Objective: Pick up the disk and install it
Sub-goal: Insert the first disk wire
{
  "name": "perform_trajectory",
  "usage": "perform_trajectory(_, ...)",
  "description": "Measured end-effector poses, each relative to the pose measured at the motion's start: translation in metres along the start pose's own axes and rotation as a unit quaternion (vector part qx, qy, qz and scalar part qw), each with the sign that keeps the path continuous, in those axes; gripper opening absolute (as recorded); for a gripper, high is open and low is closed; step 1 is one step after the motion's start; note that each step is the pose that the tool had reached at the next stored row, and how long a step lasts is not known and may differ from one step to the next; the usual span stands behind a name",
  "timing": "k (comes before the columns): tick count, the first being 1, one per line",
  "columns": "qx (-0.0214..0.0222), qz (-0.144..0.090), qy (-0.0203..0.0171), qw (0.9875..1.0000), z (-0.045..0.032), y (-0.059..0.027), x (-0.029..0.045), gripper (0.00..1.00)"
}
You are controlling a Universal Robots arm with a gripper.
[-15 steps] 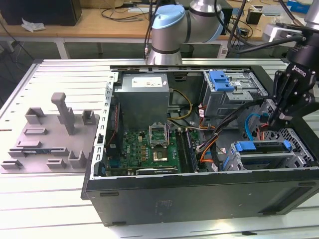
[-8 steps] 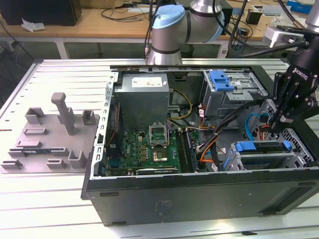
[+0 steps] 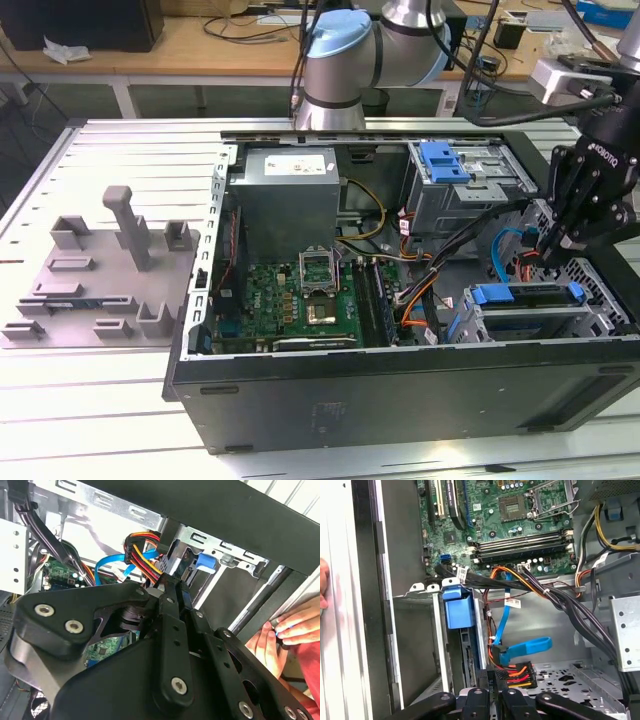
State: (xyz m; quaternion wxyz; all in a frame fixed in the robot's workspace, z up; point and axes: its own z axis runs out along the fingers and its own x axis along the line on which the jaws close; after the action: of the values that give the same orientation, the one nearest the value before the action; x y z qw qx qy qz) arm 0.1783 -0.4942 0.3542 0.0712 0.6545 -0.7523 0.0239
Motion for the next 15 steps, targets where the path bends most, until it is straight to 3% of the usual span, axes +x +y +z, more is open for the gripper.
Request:
perform_trajectory(4, 0.0005, -0.003, -0.0102, 0.9999, 0.0008, 0.0008, 0.0051, 0.16)
perform_trajectory(10, 0.0034, -0.009, -0.02, 0.9998, 0.0021, 0.0009, 0.0142, 0.16)
perform_trajectory(15, 0.0051, -0.015, -0.0257, 0.9995, 0.0028, 0.0016, 0.0192, 0.16)
